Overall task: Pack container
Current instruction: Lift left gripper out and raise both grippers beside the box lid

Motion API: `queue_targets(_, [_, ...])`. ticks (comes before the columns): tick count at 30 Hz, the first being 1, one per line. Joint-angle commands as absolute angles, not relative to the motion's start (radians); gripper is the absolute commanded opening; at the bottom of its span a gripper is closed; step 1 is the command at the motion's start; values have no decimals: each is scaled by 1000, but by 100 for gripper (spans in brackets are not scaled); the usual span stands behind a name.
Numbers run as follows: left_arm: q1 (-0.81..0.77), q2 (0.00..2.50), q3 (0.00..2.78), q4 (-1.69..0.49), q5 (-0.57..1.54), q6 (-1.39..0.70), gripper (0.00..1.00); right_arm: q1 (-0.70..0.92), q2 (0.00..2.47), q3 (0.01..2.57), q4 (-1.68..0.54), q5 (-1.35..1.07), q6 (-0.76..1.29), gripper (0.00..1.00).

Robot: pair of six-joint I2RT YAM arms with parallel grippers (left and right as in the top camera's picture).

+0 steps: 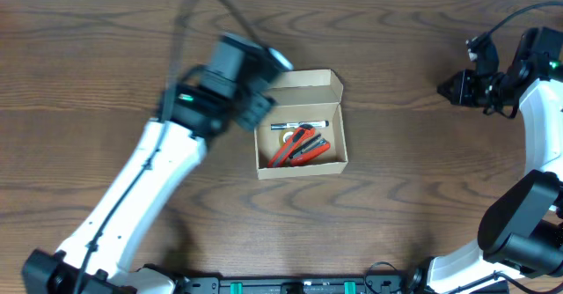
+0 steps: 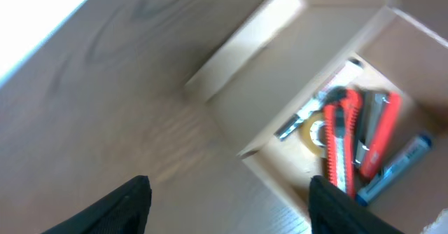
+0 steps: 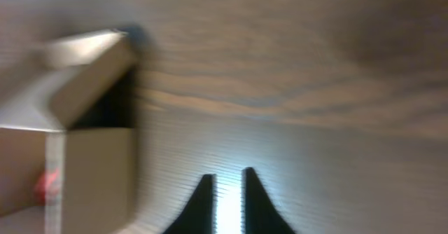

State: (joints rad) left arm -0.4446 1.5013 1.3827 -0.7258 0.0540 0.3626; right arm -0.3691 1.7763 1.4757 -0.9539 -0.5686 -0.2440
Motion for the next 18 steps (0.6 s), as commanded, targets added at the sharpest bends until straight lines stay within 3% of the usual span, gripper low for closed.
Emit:
queue_targets(1, [-295, 1509, 1392, -759, 216, 115, 65, -345, 1773, 1496, -970, -832, -178, 1])
queue_targets(3, [-207, 1522, 1391, -770, 352, 53, 42, -329, 1773, 1496, -972, -881, -125, 1])
queue_targets(7, [-37, 1578, 1389, -764, 680, 48, 35, -279, 1774, 1496, -973, -891, -53, 1])
queue_targets(10, [45, 1642, 1389, -755, 859, 48, 8, -233, 1779, 1496, -962, -890, -33, 1])
queue_targets(18, [98, 1845, 1389, -746, 1046, 45, 5, -163, 1882, 1496, -938, -947, 30, 1])
